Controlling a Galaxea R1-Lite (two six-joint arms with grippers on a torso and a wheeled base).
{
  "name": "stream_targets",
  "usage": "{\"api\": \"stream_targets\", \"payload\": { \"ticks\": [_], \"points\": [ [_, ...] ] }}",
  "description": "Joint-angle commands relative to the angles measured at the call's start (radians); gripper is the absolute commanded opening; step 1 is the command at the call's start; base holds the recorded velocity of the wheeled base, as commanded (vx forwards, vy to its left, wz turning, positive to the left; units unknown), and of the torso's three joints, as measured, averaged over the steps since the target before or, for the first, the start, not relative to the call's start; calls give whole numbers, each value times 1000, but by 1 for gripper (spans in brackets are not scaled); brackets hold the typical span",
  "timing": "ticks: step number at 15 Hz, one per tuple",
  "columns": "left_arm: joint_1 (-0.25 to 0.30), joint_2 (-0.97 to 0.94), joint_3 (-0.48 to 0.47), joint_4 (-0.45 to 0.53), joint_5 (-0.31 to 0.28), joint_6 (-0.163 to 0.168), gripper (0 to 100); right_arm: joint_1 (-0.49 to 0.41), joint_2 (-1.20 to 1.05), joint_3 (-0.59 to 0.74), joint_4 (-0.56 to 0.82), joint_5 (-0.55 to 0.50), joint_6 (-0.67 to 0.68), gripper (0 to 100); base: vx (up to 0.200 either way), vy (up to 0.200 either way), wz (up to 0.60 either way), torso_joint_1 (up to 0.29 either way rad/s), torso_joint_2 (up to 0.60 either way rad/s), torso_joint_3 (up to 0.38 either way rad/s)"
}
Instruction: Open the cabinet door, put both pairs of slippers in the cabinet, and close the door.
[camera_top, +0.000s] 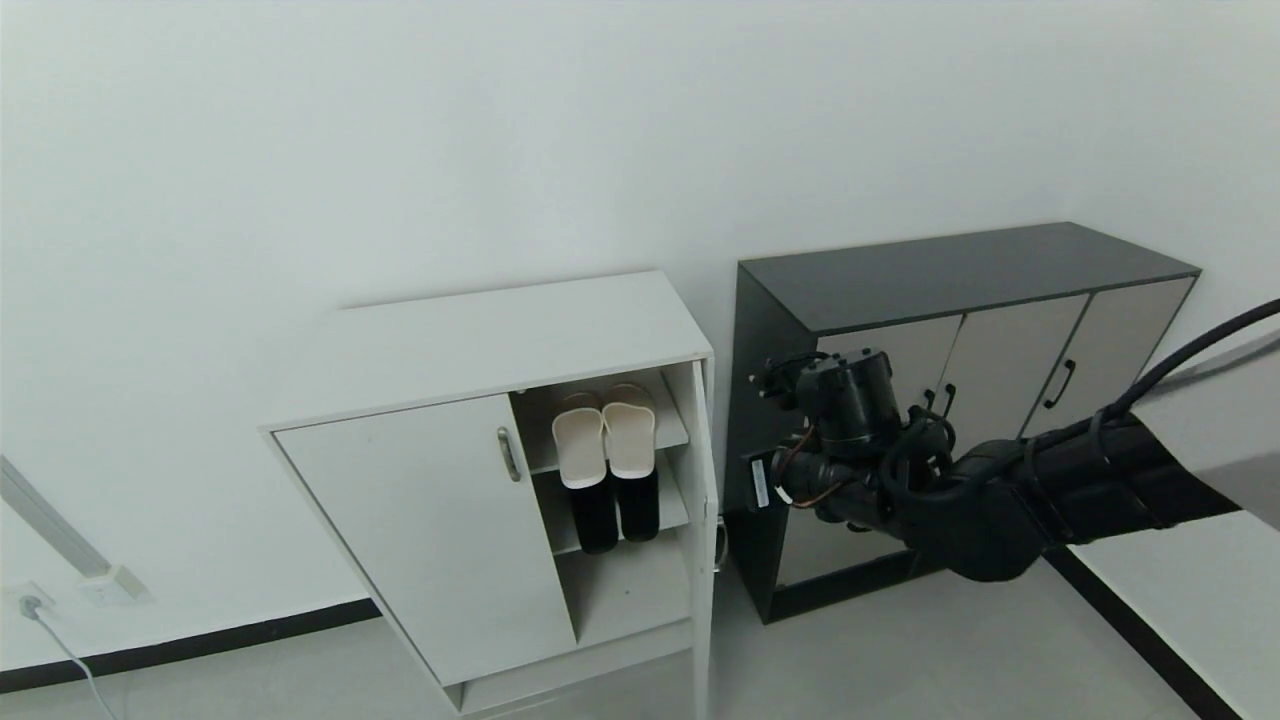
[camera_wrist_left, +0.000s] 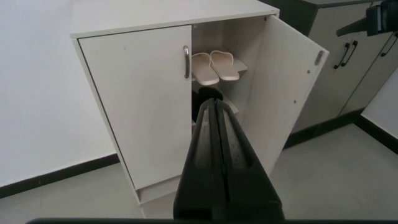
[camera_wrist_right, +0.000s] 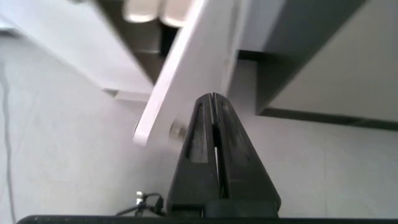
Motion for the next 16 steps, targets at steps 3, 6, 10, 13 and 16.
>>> {"api": "stream_targets", "payload": {
  "ticks": [3,6,10,13,16],
  "points": [
    [0,0,0,0,0,-1,0,62,-106,60,1,-1,-9,0,0,0,0,0,0,0],
    [1,0,0,0,0,-1,0,67,-117,83,-4,0,-8,0,0,0,0,0,0,0],
    [0,0,0,0,0,-2,0,71,-117,109,-9,0,0,0,0,0,0,0,0,0],
    [1,0,0,0,0,-2,0,71,-117,112,-9,2,1,0,0,0,600,-5,1,4],
    [0,0,0,0,0,-2,0,71,-117,112,-9,2,0,0,0,0,600,4,1,1]
  ]
}}
